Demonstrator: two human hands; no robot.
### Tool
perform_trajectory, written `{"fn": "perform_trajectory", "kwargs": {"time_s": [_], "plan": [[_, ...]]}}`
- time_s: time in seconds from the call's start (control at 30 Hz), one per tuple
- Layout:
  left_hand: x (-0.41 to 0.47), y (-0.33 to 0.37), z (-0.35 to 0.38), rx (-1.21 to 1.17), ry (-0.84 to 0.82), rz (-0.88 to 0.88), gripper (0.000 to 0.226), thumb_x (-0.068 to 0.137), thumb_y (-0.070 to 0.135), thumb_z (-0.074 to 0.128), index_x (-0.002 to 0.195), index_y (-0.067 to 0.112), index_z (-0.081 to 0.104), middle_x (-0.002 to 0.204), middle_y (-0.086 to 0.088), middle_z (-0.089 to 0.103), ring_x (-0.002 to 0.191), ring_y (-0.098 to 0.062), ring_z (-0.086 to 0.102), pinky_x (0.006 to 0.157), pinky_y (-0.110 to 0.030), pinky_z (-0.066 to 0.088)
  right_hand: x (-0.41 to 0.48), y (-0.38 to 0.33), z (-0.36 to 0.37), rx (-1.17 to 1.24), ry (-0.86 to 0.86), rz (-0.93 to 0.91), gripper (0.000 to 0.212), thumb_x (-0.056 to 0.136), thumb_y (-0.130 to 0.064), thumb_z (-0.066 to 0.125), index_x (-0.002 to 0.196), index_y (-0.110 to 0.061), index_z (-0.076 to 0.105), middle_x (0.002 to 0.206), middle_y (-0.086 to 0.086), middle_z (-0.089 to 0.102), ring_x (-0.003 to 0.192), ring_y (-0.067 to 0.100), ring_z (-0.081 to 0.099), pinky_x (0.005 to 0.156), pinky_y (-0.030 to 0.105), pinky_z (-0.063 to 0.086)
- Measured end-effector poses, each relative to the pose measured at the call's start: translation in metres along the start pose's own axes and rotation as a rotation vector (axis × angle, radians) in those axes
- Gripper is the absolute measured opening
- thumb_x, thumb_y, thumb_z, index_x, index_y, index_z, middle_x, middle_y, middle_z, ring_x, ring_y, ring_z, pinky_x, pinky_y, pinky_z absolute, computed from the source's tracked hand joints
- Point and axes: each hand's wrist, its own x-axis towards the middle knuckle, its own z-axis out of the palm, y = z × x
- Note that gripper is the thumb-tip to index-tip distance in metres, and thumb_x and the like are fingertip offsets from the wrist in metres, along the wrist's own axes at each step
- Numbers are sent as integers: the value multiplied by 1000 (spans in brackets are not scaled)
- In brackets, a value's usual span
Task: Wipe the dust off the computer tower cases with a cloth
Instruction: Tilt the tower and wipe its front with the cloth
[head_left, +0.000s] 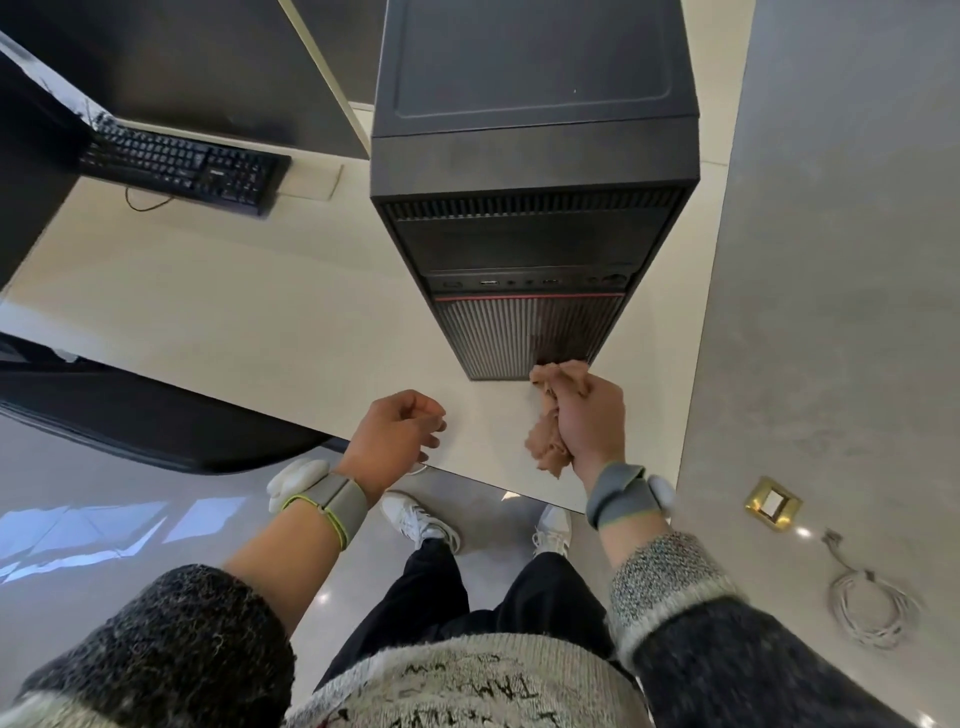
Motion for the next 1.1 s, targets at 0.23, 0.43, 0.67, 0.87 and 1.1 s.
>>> {"fn": "perform_trajectory", "kwargs": {"time_s": [0.23,0.43,0.67,0.87,1.1], "plan": [[2,4,6,17,-30,-7,12,101,6,58,101,10,69,97,-7,74,79,-17,66,69,-31,55,40,27,-4,-75,65,148,23,80,-26,62,75,-15,81,59,18,66,48,37,62,50,57,58],[1,5,1,15,-15,-6,12,101,7,58,101,10,69,97,-6,74,77,-15,66,69,-29,55,39,26,-1,-272,155,66,30,80,-28,53,74,-13,78,66,11,74,65,38,74,64,53,64],[-1,12,3,33,-11,4,14,101,4,56,102,7,69,97,-10,74,77,-17,65,68,-30,54,30,36,87,-479,-20,-7,38,96,-39,58,87,-8,79,93,9,78,92,28,72,88,37,56],[-1,8,-9,3,25,23,15,102,5,55,108,4,70,100,-10,74,78,-17,66,72,-33,55,34,49,70,-25,-41,227,24,73,-30,77,61,-10,72,60,16,69,49,33,62,50,48,57],[0,-2,-5,-57,8,-7,12,101,6,57,104,6,70,98,-9,73,78,-19,65,71,-34,55,44,45,13,108,298,158,34,96,-28,45,85,-4,66,65,20,67,44,36,63,40,46,53]]}}
